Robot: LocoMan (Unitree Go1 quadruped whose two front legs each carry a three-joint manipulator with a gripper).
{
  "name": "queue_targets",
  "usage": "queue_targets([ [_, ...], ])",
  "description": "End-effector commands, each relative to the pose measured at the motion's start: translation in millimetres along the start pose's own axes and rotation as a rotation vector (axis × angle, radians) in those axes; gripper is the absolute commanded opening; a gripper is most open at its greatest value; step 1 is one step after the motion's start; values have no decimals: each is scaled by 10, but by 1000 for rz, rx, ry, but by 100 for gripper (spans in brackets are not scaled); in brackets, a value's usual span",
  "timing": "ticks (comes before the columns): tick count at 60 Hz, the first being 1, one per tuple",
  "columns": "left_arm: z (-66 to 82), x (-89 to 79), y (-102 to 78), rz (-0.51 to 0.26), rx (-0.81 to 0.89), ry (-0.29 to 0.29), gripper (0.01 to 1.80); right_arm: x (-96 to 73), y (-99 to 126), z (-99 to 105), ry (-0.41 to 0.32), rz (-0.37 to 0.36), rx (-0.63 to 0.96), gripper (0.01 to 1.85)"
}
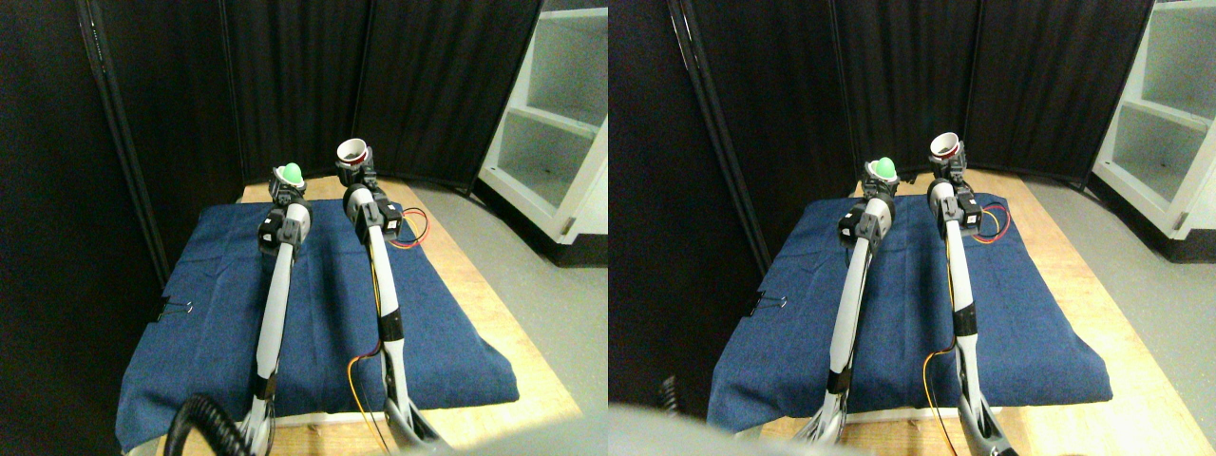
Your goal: Pour (bimanual)
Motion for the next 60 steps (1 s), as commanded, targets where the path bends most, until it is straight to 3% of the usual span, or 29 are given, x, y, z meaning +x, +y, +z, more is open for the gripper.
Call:
queue_targets([
  [1, 52, 28, -18, -45, -16, -1, 33, 18, 29, 23, -21, 32, -30, 33],
  [10, 141, 44, 55, -47, -7, -10, 33, -8, -30, 38, -38, 6, 29, 33],
  [32, 358, 91, 262, -51, 6, -56, 33, -5, -218, 101, -31, 18, 103, 33],
  [46, 392, 112, 384, -56, -25, -86, 33, 22, -360, 161, -30, 31, 130, 33],
  [60, 423, 151, 554, -55, -32, -118, 33, 32, -519, 160, -77, -3, 195, 33],
])
